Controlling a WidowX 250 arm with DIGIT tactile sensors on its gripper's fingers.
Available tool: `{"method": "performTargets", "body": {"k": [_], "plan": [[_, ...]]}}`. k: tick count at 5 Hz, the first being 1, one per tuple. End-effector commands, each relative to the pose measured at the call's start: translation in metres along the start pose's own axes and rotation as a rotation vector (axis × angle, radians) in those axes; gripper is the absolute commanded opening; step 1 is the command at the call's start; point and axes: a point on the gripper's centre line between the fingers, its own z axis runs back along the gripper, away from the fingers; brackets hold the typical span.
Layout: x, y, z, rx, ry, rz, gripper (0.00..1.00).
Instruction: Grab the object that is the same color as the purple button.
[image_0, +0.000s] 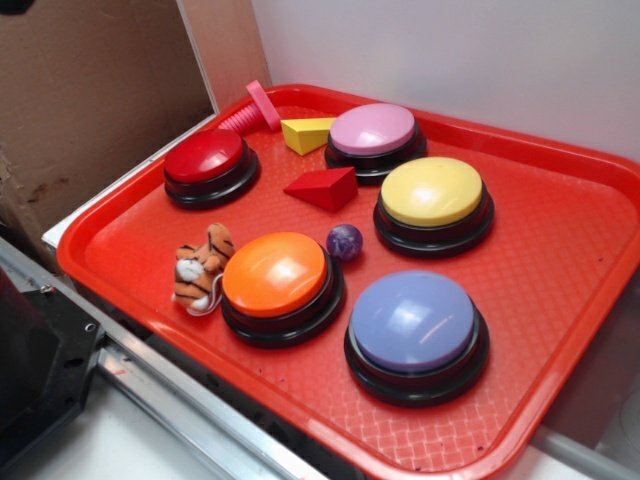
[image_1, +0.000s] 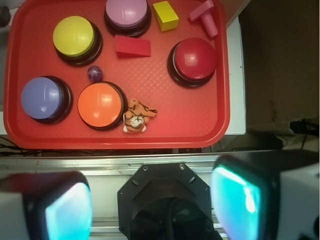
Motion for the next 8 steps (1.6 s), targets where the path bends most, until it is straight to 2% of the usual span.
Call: {"method": "performTargets", "body": {"k": [1, 3, 4, 5, 6, 7, 8], "plan": [[0.000, 0.000, 0.000, 0.000, 0.000, 0.000, 1.00], [0.050, -0.024, -0.058, 0.008, -0.054, -0.003, 1.00], [0.074, -0.037, -0.092, 0.031, -0.047, 0.024, 1.00], [0.091, -0.058, -0.130, 0.020, -0.073, 0.033, 1.00], [0.102, -0.071, -0.158, 0.026, -0.101, 0.017, 1.00], [0.110, -0.074, -0.181, -0.001, -0.079, 0.008, 1.00], [0.117, -0.073, -0.195, 0.008, -0.076, 0.016, 1.00]]}}
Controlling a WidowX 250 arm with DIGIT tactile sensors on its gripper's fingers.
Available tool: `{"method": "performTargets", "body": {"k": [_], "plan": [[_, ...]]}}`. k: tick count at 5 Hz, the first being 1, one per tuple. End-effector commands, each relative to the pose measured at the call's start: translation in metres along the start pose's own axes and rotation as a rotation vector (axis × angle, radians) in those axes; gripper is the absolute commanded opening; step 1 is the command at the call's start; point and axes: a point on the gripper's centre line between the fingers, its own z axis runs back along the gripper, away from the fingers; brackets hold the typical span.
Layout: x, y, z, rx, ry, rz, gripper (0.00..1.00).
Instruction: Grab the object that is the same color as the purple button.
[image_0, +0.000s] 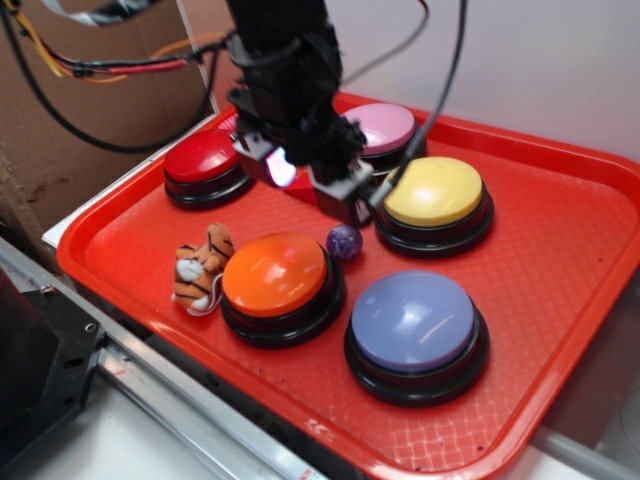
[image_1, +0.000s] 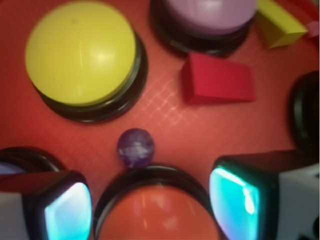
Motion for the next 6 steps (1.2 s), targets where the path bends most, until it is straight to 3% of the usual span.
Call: {"method": "performTargets", "body": {"k": [1, 4, 5, 6], "plan": [[0.016, 0.000, -0.022, 0.045, -0.031, 0.019, 1.00], [0.016, -0.002, -0.042, 0.036, -0.005, -0.005, 1.00], [0.016, -0.002, -0.040, 0.034, -0.017, 0.006, 0.00], [0.014, -0.001, -0.036, 0.036, 0.005, 0.033, 0.00]]}}
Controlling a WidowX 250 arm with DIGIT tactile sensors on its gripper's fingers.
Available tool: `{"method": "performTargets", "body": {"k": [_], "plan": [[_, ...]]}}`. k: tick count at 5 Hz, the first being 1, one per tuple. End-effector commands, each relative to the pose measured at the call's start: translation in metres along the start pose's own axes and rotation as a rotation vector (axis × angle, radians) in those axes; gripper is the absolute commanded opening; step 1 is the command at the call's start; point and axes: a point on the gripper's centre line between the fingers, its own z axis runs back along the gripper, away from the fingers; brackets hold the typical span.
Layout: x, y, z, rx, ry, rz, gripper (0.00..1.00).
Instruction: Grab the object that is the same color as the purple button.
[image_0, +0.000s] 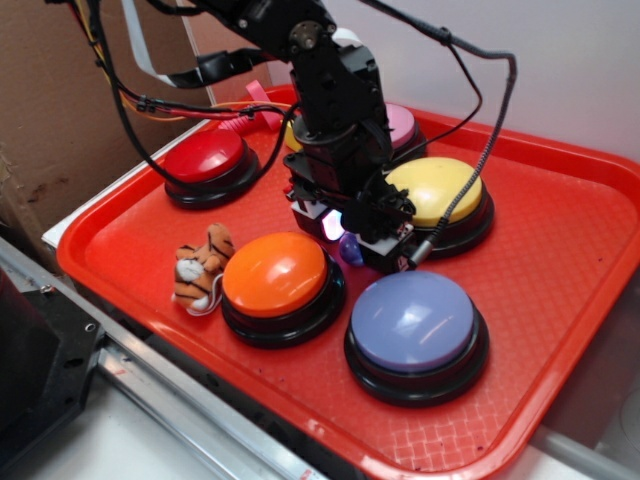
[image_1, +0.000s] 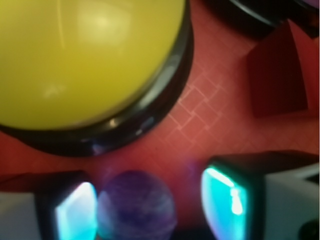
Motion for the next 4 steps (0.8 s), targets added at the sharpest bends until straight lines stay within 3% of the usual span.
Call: {"method": "performTargets", "body": {"k": [1, 2, 4], "plan": [[0.005, 0.007, 0.031, 0.015, -0.022, 0.055, 0.00], [0.002, 0.029, 0.061, 0.102, -0.048, 0.118, 0.00], [-0.013, 0.096, 0.125, 0.019, 0.049, 0.245, 0.00]]}}
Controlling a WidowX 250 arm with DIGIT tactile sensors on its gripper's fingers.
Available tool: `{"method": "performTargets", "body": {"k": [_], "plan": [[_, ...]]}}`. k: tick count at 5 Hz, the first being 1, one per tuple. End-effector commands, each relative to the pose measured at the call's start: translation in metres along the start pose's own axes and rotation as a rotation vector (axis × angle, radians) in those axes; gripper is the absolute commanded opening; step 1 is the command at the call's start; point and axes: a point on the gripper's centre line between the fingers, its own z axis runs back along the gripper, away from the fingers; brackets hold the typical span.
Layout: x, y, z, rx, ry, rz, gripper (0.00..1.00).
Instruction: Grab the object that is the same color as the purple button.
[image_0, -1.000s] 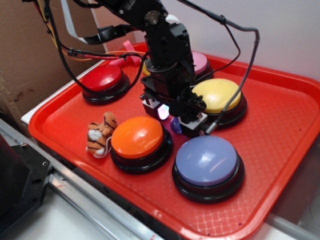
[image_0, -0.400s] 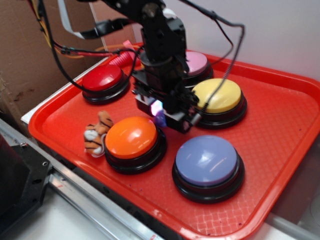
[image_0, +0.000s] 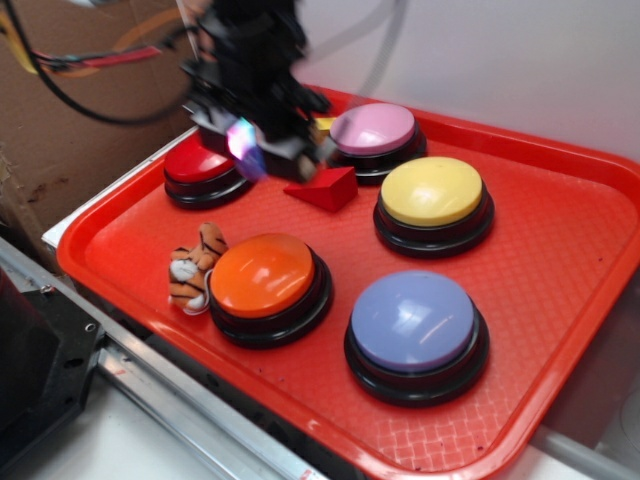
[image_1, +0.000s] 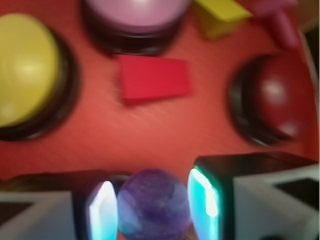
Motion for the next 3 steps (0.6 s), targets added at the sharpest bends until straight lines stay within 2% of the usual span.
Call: {"method": "performTargets", "body": {"k": [1, 2, 3], "plan": [[0.0045, 0.0597, 0.0439, -0.107, 0.006, 0.078, 0.00], [0.0012, 0.0654, 0.0470, -0.112, -0.030, 0.120, 0.00], [-0.0002, 0.0593, 0.0506, -0.043, -0.050, 0.106, 0.00]]}}
